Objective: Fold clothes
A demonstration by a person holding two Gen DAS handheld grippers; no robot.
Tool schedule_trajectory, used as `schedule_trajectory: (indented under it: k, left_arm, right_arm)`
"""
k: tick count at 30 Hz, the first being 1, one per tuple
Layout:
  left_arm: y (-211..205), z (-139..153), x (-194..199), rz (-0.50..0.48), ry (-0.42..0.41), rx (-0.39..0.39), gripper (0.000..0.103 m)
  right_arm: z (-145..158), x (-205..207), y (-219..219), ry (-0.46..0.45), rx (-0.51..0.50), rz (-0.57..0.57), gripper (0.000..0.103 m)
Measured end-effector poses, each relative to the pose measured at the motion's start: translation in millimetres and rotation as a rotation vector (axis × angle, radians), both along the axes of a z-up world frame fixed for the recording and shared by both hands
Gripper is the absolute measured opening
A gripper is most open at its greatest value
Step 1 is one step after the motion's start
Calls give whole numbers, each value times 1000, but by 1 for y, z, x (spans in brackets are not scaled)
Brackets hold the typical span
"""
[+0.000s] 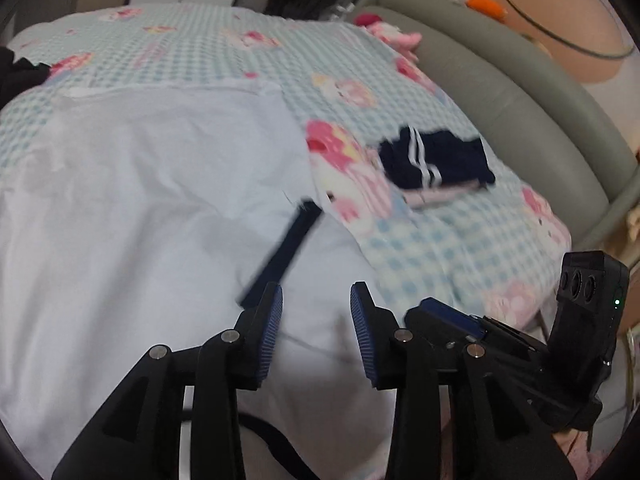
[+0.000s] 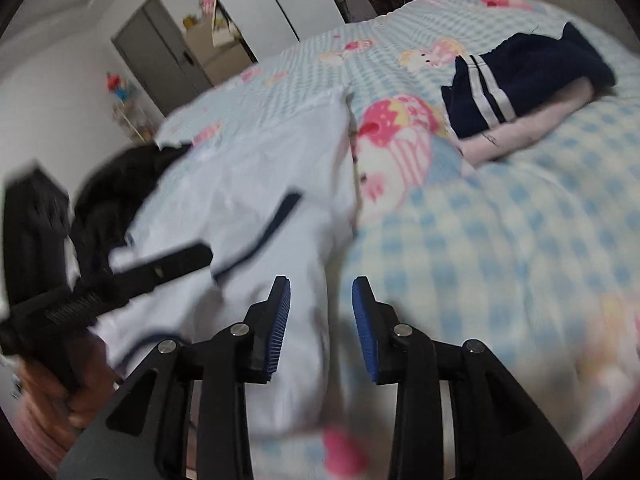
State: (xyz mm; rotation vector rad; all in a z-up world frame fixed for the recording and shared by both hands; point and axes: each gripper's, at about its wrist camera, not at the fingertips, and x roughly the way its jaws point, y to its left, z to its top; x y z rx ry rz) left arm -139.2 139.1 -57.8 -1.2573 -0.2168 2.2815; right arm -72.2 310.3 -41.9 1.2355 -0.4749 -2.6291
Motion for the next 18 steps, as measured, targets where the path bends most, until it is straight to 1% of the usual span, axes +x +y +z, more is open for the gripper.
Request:
schedule_trajectory:
  k: [2, 4, 5, 6, 8, 9, 11, 12, 14, 15, 16, 18]
  left_arm:
    - [9, -15, 6, -20, -21, -49, 37]
    - [10, -32, 7, -15, -60, -91, 36]
    - [7, -34, 9, -9, -64, -97, 34]
    - [3, -29, 13, -6, -49, -67, 30]
    - [-6, -20, 22, 0, -19, -7, 30]
    - [-11, -16, 27, 3, -5, 23, 31]
    - [-18, -6, 41, 4, 37, 93, 31]
    - [-20, -4, 48, 5, 51, 99, 31]
    - [-17, -16, 54, 6, 15, 18, 31]
    - [-17, -24, 57, 6, -11, -23, 31]
    - [-17, -32, 59, 9, -41, -53, 30]
    - [-25, -41, 68, 2, -77, -72, 30]
  right_arm:
    - [-12, 7, -5, -60, -19, 24, 33]
    - [-26, 8, -11, -140, 37, 28, 32]
    - [-30, 9, -13, -153, 80, 26, 30]
    - [-29, 13, -12, -151, 93, 19, 30]
    - [-27, 20, -10, -145, 115, 4, 30]
    - [-24, 25, -8, -125, 105, -6, 31]
    - [-11, 36, -6, -47, 59, -12, 35]
    - [-2, 40, -10, 8, 55, 0, 35]
    - [8, 43, -28, 46, 154, 15, 36]
    - [3, 41, -36, 17, 208, 14, 36]
    - [-4, 40, -41, -20, 221, 18, 36]
    - [-13, 43, -38, -76, 213, 12, 35]
